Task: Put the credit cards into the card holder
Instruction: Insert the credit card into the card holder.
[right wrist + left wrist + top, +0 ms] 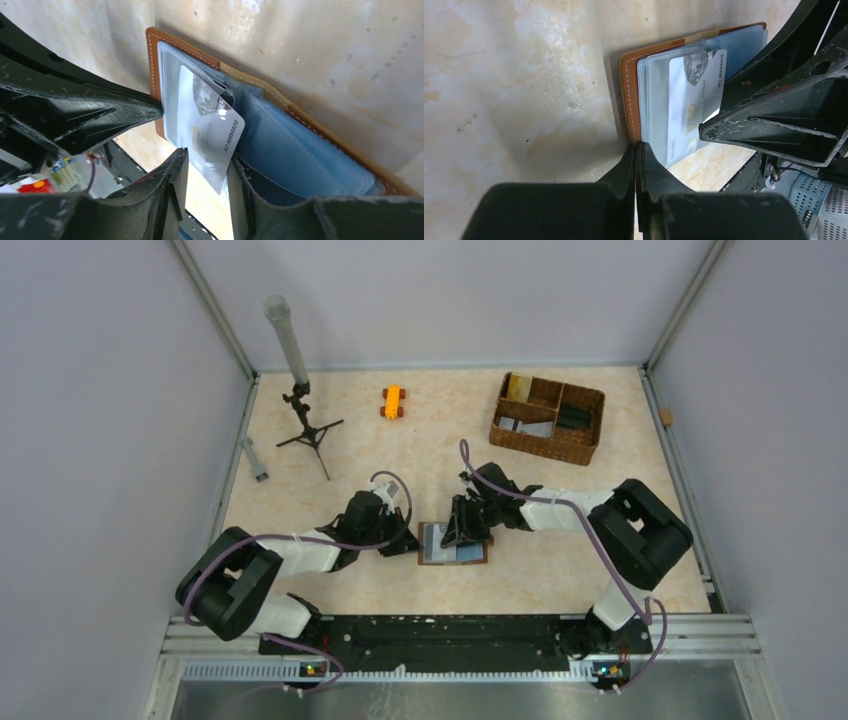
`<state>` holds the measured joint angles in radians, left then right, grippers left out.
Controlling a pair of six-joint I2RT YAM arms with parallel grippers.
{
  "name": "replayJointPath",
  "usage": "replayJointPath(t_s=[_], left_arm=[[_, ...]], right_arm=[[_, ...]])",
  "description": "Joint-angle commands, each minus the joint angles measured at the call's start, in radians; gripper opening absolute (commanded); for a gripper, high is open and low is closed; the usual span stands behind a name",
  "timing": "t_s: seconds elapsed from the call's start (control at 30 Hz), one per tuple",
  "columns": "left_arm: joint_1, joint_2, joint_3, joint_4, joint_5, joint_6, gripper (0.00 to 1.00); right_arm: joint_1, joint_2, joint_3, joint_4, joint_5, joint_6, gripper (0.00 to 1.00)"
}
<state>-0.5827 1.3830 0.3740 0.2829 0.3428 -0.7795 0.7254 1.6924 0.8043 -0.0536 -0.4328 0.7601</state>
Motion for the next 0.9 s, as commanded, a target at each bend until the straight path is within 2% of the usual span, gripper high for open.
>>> replayJointPath(t_s=[0.0,0.27,0.63,0.87], left_arm=[[-0.003,0.013,0.016,0.009,-0.001,-0.006,0.00],[-0.003,0.014,0.022,0.005,0.000,-0.001,0.00],[-0.004,0.021,0.030,0.013,0.018,0.009,0.00],[-0.005,0.006,0.029,0.016,0.021,0.010,0.00]], right_arm=[[0.012,-0.041,0.034,-0.176,0.145,-0.078,0.37],[0.044,-0.057,0.070,-0.225,0.218,-0.090,0.45],[0.096,0.008,0.125,-0.155,0.181,-0.065,0.30],[0.131,0.037,0.177,-0.125,0.177,-0.049,0.30]])
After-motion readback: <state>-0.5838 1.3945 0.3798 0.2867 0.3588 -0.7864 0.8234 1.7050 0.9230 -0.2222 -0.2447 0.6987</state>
